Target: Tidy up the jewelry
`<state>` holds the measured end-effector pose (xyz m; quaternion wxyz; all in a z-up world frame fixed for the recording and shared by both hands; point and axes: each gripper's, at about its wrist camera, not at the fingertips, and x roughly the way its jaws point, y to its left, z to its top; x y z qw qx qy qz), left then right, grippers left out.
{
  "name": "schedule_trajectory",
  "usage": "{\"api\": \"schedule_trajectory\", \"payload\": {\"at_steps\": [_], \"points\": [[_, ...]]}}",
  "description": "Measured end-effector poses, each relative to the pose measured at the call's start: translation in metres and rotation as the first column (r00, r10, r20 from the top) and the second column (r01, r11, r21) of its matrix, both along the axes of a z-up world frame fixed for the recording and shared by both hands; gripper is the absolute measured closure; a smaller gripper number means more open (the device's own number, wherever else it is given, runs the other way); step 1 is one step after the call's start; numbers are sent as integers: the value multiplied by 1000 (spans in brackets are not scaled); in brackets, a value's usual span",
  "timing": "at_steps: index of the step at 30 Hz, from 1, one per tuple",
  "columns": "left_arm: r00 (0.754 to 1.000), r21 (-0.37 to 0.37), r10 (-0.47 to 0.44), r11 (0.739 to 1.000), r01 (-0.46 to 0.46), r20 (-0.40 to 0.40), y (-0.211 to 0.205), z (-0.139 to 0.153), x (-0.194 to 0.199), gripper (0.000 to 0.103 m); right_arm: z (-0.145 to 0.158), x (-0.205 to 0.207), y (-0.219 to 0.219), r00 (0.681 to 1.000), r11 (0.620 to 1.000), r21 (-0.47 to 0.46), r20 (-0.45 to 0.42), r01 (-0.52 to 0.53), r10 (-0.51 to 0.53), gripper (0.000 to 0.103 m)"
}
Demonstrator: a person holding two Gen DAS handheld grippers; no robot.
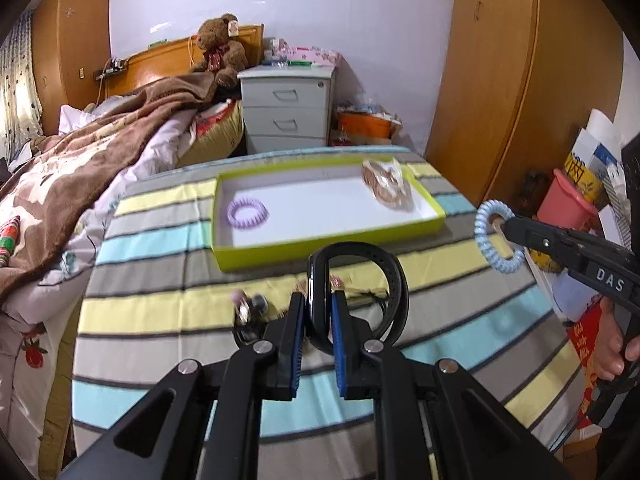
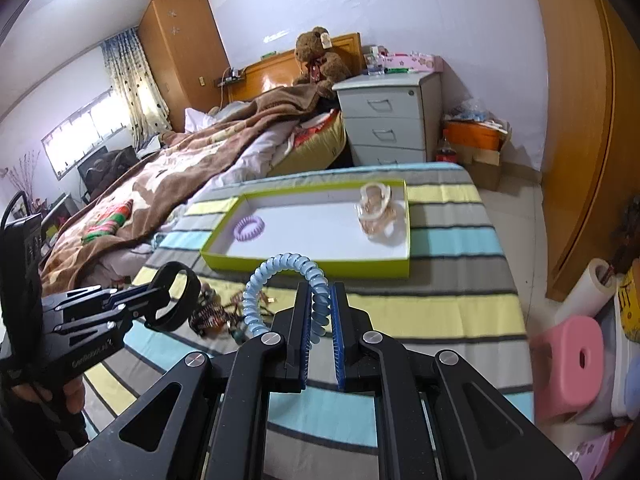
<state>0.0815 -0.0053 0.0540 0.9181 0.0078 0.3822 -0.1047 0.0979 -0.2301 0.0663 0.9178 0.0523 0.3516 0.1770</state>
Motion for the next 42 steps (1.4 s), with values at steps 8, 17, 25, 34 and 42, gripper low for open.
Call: {"api": "schedule_trajectory", "payload": {"at_steps": [8, 17, 25, 34, 42], "points": [[999, -22, 27, 999, -27, 24, 18, 20, 31, 89, 19, 22, 5, 1000, 1000, -8, 21, -1, 1, 93], [999, -50, 39, 998, -38, 10, 25, 24, 73, 89, 26, 68, 17, 1000, 1000, -20, -1, 6, -6, 93], [999, -71, 32, 997, -34, -31, 23, 12, 122, 89, 10, 118, 28, 998, 999, -39, -57, 25, -27, 93], [994, -75, 49, 996, -57, -99, 25, -14, 169, 89, -23, 165, 42, 991, 995, -89, -126, 38, -49, 93], [986, -44, 67, 996, -75, -150, 24, -41, 203, 89, -48, 200, 54, 983, 991, -132, -175, 27, -50, 93]]}}
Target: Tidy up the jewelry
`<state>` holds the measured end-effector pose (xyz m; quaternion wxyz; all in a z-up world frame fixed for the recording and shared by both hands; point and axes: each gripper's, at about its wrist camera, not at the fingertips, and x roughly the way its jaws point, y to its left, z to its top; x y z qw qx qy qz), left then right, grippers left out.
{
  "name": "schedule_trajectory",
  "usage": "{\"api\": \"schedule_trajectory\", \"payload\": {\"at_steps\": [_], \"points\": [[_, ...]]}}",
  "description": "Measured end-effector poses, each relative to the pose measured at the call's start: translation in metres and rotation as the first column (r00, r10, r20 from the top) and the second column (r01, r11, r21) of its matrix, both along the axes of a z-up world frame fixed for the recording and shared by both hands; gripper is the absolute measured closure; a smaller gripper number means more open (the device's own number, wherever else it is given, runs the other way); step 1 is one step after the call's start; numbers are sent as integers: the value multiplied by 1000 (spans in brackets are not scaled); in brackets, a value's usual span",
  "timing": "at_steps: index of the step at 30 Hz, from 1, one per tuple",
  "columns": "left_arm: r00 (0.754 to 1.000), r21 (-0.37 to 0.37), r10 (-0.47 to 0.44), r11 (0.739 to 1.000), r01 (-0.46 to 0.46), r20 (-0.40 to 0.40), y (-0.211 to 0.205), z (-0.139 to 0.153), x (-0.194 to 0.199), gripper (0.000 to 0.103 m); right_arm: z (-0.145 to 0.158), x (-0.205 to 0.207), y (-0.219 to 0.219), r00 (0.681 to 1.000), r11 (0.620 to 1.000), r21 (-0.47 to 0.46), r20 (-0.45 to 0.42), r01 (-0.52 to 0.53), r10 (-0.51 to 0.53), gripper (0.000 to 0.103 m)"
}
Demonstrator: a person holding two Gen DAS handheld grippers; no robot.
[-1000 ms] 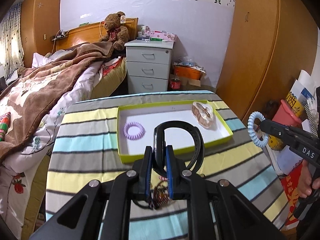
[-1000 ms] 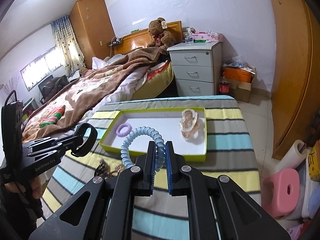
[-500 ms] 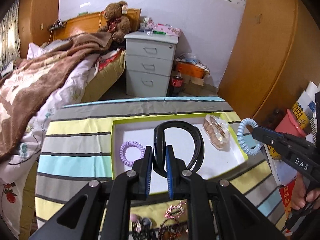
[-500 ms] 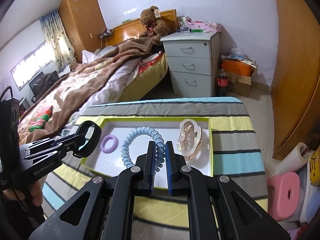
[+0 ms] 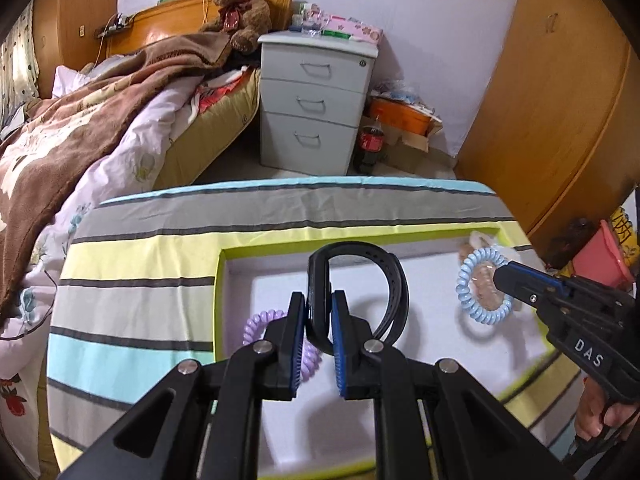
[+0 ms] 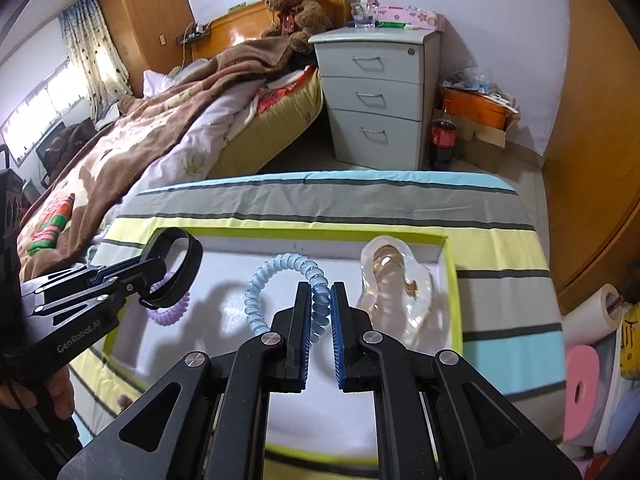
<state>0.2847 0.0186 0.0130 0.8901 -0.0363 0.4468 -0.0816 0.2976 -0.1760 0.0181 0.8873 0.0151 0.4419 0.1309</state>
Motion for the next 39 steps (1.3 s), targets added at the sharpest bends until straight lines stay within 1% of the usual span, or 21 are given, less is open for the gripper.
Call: {"api": "schedule_trajectory", "payload": {"at_steps": [6, 12, 25, 28, 35, 38, 39], "points": [[999, 12, 2, 1000, -2, -34, -3, -18, 16, 89, -13, 11, 10, 1000, 999, -44, -14, -16, 15, 93], [999, 28, 2, 1000, -1, -48, -7, -25, 21, 89, -22, 18, 15, 999, 996, -81, -19, -27, 26, 93], [998, 52, 9, 999, -6, -67, -10, -31, 26, 89, -27, 23, 27, 999, 988, -150, -3, -44, 44, 93], [997, 40, 15, 999, -12, -71, -9, -31, 27, 88, -28, 23, 27, 999, 986, -162, 0, -44, 44, 93], [997, 41, 20, 999, -17, -76, -7, -32, 28, 88, -29, 24, 30, 999, 981, -188, 2, -49, 50, 93], [997, 45, 21, 999, -17, -74, -7, -32, 28, 86, -30, 25, 31, 999, 979, -200, 5, -50, 53, 93], [997, 44, 21, 999, -18, -76, -7, -32, 28, 82, -30, 25, 32, 999, 978, -204, 5, -51, 53, 93]]}}
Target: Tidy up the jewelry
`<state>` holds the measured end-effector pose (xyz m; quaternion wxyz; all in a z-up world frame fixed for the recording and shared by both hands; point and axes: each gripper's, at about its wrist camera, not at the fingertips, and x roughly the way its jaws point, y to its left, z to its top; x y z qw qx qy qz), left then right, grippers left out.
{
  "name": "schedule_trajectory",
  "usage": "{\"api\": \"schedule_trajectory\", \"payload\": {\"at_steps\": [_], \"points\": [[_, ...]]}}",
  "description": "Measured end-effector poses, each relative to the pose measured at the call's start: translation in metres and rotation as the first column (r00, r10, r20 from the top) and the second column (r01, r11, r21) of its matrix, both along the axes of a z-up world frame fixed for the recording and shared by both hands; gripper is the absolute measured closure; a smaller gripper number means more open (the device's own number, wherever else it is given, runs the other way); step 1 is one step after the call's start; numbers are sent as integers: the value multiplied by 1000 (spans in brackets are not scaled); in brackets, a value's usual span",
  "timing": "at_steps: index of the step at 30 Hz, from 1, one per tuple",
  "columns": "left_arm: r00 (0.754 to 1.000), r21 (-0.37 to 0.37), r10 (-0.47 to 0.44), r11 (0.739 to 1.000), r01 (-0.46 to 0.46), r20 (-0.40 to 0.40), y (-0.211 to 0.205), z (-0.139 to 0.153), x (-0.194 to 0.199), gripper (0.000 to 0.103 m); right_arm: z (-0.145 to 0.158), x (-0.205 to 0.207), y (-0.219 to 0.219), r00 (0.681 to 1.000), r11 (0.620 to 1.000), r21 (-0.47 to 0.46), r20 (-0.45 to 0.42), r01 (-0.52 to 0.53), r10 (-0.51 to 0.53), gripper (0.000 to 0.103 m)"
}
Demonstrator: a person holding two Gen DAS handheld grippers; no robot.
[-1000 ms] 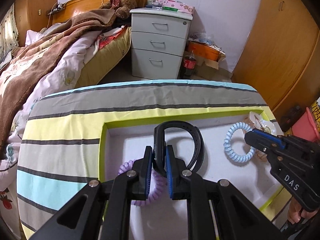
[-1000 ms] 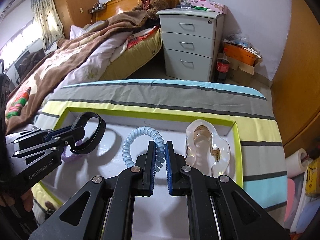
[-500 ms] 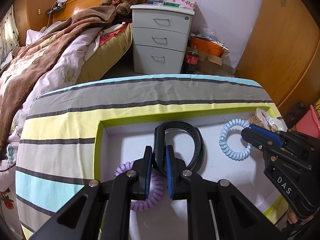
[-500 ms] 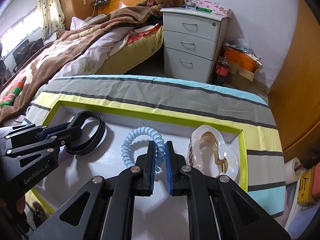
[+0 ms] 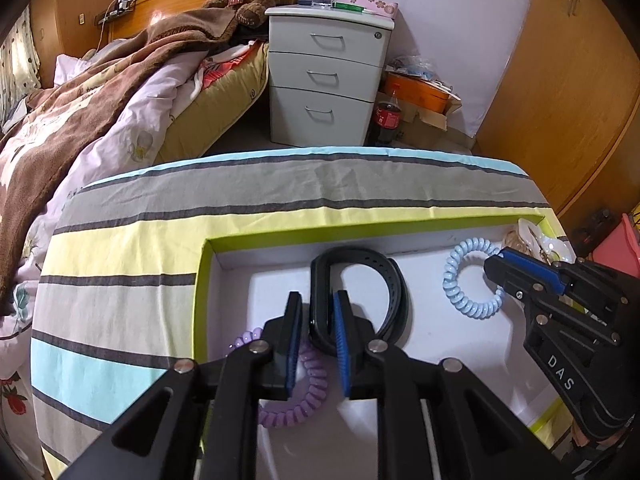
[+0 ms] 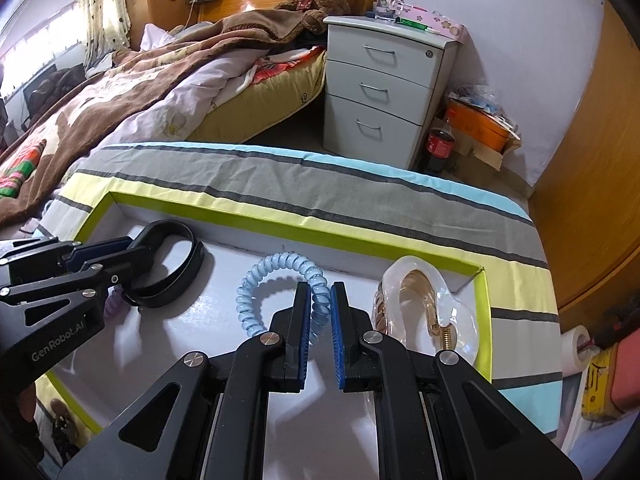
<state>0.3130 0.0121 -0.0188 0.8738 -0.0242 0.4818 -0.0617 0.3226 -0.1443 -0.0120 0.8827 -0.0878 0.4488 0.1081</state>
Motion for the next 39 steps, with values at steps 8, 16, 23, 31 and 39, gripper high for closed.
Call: {"api": "schedule_trajectory", "payload": {"at_steps": [8, 16, 23, 31, 39], "points": [[1000, -10, 1, 1000, -1, 5, -1, 3, -3, 66, 2, -2, 1, 1000, 1000, -9, 11, 5, -5, 88], [999, -11, 10, 1000, -10, 35, 1, 16, -13, 48, 14, -11, 0, 999, 1000, 15, 33, 8, -8, 86], [997, -13, 22, 1000, -21, 67, 4, 31, -31, 41, 30, -27, -2, 998, 999, 34, 61, 10, -12, 86], [991, -31, 24, 999, -20, 129, 10, 56, -62, 35, 46, -53, -7, 996, 997, 78, 86, 12, -19, 85], [982, -55, 51, 998, -42, 184, 23, 75, -100, 30, 59, -90, -14, 993, 992, 130, 116, 1, -16, 85]]}}
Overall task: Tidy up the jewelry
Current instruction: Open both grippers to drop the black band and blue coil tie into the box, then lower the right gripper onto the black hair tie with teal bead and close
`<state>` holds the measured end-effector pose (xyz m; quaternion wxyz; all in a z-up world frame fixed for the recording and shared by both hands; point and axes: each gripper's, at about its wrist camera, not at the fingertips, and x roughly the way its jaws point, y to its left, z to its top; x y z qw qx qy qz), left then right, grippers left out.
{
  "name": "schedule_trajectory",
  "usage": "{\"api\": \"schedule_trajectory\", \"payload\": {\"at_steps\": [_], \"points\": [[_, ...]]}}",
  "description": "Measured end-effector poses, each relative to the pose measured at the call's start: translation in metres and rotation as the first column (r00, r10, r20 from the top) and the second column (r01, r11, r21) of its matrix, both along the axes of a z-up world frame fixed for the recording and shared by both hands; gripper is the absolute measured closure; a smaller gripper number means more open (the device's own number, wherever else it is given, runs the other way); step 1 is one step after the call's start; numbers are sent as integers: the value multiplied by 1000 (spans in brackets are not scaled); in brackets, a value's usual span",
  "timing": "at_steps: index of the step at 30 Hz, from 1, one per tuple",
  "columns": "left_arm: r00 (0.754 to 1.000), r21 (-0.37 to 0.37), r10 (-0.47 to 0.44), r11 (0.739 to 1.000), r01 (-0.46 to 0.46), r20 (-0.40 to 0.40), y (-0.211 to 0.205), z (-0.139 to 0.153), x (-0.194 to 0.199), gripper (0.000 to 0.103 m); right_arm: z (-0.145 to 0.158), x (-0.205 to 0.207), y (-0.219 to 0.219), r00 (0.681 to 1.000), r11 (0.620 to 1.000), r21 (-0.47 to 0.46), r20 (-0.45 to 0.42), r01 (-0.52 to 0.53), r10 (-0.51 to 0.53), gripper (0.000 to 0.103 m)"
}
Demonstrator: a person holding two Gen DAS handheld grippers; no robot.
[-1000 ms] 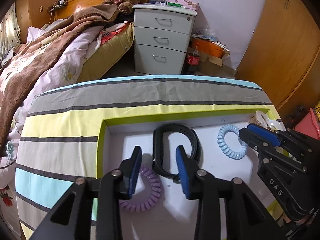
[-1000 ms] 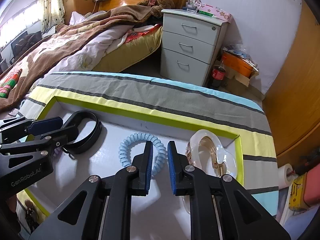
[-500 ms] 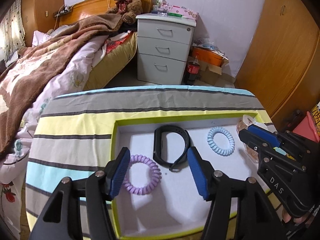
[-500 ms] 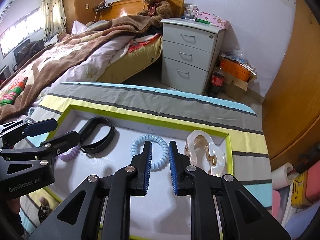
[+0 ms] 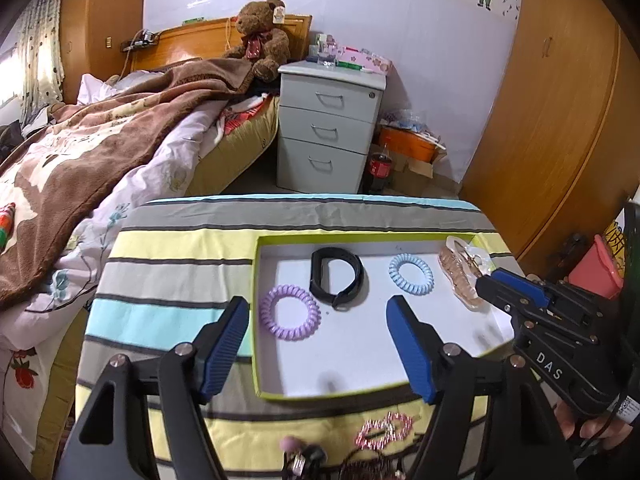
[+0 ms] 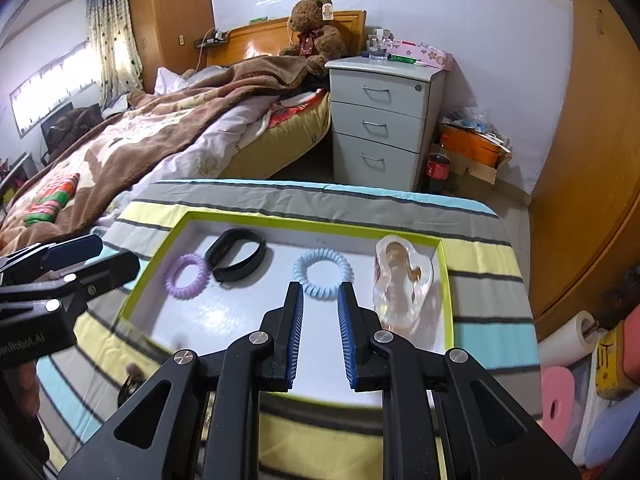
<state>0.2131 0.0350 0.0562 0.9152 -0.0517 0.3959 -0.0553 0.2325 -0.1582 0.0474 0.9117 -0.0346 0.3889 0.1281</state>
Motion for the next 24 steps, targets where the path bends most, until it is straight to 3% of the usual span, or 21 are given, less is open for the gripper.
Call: {"api": "schedule_trajectory", "payload": {"at_steps": [10, 24], "points": [[997, -56, 43, 998, -40, 60, 28, 8, -58, 26, -7, -48, -6, 999, 996, 76, -10, -52, 53, 77], [993, -122, 116, 986, -113, 22, 66, -21, -112, 25, -49, -101, 16, 974, 973, 108, -79, -205, 214, 77]]}}
